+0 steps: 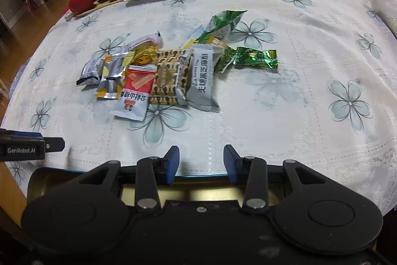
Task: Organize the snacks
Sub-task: 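Grasp white-blue packet with left tool while right tool grasps white sesame crisp bar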
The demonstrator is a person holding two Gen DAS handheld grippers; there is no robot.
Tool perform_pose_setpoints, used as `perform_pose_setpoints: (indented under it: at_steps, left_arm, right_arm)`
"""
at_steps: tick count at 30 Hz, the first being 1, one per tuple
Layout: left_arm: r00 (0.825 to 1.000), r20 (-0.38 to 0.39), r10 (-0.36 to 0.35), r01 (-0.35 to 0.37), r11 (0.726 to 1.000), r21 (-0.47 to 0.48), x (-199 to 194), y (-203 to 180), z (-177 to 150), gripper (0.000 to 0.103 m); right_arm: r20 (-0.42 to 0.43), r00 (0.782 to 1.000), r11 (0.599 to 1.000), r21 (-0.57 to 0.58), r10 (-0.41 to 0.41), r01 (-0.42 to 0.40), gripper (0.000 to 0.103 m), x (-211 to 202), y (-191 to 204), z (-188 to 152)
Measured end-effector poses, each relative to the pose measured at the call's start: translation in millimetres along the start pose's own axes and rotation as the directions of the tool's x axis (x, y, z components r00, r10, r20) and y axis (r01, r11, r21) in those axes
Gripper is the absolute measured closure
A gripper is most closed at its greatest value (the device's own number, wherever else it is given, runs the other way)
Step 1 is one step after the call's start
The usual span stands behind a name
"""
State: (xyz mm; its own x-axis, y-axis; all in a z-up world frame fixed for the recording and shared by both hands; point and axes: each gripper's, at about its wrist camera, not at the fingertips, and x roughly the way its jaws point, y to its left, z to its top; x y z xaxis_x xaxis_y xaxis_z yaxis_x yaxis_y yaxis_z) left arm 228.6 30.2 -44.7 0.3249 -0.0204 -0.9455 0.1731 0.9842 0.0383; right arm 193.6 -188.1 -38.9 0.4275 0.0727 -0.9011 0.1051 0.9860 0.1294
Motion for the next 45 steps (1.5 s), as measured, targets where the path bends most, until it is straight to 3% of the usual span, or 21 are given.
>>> perform_pose_setpoints:
  at_steps: [8,19,26,32,36,45]
  left_arm:
    - [0.999,-0.038,0.001,-0.001,1.000,0.003,4,-5,-7,0.048]
    - [0.999,-0.042,-0.015,0.015,1.000,-0.007,-2,-8,-15,0.048]
    - [0.995,-0.088,-0.053,0.051,0.998,-0.026,-4,-12,-25,0.049]
    - [0.999,0.018,-0.036,0.037,0.998,-0.058,-24,-5,-11,0.049]
    - [0.994,0.105,-0.034,0.045,0.993,-0.108,-33,3,20,0.049]
    - [0.989,0.149,-0.027,0.044,0.992,-0.118,-5,0,75,0.049]
  right_arm:
    - [-0.006,1.000,0.999,-0.051,0.012,-0.012,0.061,-1,0,-2]
    - [-0.038,0.999,0.999,-0.017,0.036,-0.036,0.061,-8,-11,-15]
    - [-0.074,0.995,0.998,-0.001,0.059,-0.060,0.061,-10,-13,-24]
    - [-0.005,0.995,0.992,0.079,0.103,-0.102,0.060,-17,-27,-8]
    - [0.065,0.988,0.982,0.123,0.139,-0.146,0.059,-19,-33,18]
    - [0.065,0.990,0.986,0.103,0.127,-0.133,0.059,18,-25,64]
